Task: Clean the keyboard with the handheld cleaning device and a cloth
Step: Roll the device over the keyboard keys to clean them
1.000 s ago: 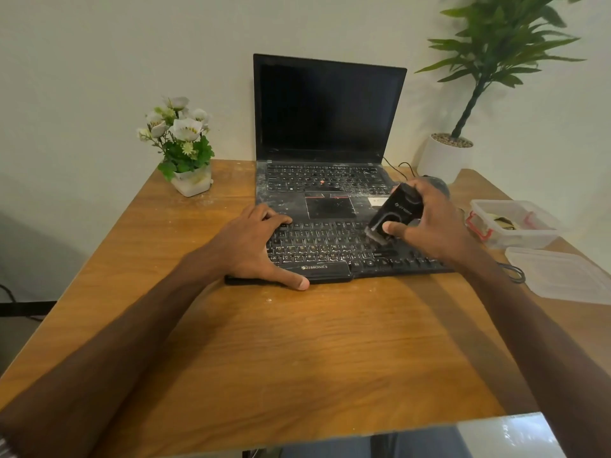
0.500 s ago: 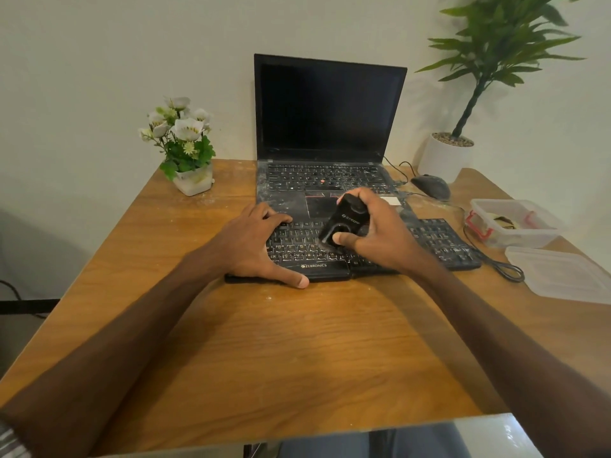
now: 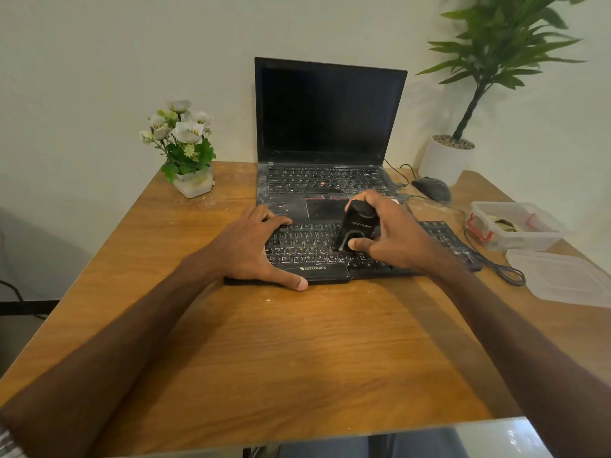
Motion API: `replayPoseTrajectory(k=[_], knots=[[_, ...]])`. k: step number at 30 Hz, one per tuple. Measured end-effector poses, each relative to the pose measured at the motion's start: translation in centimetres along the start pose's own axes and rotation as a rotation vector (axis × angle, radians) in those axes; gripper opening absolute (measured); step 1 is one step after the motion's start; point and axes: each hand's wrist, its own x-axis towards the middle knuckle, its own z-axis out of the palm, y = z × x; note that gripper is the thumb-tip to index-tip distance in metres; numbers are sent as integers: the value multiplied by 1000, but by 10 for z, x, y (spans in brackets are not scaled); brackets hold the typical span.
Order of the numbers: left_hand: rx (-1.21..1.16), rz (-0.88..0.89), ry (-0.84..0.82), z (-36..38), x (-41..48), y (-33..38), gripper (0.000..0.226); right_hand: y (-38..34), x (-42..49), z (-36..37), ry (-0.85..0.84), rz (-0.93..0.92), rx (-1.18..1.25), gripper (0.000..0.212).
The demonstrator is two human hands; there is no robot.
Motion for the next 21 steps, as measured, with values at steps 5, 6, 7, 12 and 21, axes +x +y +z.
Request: replayPoseTrajectory(k=[5,6,7,12,21], knots=[[-2,7,7,1,1,-1,144,-4,7,9,-6,-4,45,61],[1,9,6,1,1,-1,144,-5,7,12,-7,-10,59,62],[5,9,5,2,1,0,145,-8,8,15,-7,-20,64,62],[15,10,19,3,2,0,145,-21,16,27,-40,-72,66,59],[-4,15,17,4,0,-4,141,-9,15,-9,-21,-20,109,60]])
